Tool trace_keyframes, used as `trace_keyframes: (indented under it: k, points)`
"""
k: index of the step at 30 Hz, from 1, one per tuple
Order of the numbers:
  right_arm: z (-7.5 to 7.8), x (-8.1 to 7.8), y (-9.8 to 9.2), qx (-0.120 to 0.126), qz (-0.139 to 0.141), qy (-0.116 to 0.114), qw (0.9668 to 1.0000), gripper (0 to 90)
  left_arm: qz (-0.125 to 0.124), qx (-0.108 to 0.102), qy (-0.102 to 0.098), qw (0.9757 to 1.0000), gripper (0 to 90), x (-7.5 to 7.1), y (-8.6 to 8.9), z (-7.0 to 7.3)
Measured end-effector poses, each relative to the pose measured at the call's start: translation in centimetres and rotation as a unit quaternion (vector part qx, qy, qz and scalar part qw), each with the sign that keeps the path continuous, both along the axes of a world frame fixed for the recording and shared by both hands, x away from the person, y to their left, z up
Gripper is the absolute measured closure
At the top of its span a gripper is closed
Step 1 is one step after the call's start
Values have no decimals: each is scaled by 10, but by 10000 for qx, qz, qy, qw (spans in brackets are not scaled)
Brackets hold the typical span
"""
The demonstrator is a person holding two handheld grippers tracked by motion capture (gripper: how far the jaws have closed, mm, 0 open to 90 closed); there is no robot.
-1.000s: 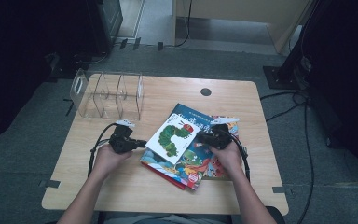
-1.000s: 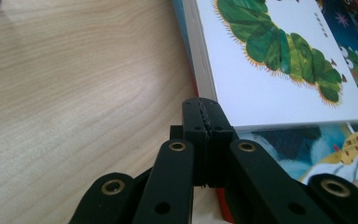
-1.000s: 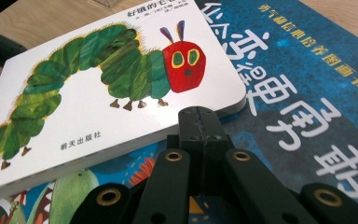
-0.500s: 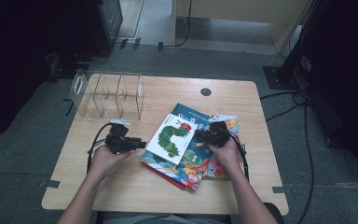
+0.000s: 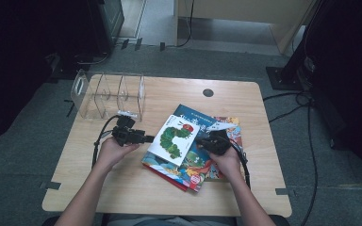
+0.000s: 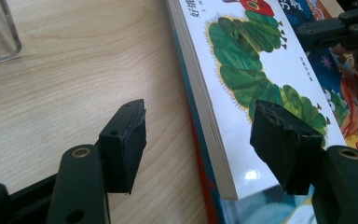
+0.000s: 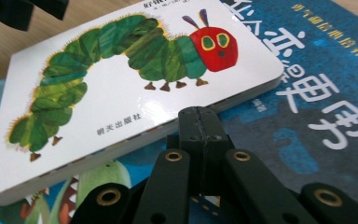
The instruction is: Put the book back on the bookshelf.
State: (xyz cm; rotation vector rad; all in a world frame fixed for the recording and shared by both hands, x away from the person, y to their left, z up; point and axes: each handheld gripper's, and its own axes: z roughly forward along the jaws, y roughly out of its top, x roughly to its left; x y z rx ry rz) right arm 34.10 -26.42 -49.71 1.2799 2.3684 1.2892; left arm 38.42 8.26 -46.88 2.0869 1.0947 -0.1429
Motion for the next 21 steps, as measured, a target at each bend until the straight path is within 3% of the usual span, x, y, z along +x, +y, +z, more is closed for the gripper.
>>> trace_keyframes:
  k: [4,9,10,11,18,21]
  points:
    - [1,-6,6,-63,19,6,10000,900,-27,20,-29,10000,369,5,-5,2]
    - [2,-18,14,-182,124,-51,9997,900,-258,140,99,9995,346,13,-16,0]
    - [2,-18,14,-182,124,-51,9997,900,-258,140,99,9995,347,13,-16,0]
    - [3,-18,15,-229,141,-81,9996,900,-299,187,231,9991,347,16,-18,-2]
    - [2,-10,20,-244,227,-114,9994,900,-306,198,313,9988,337,21,-25,-4]
    - [2,-5,24,-279,315,-162,9990,900,-320,357,356,9982,329,22,-30,-8]
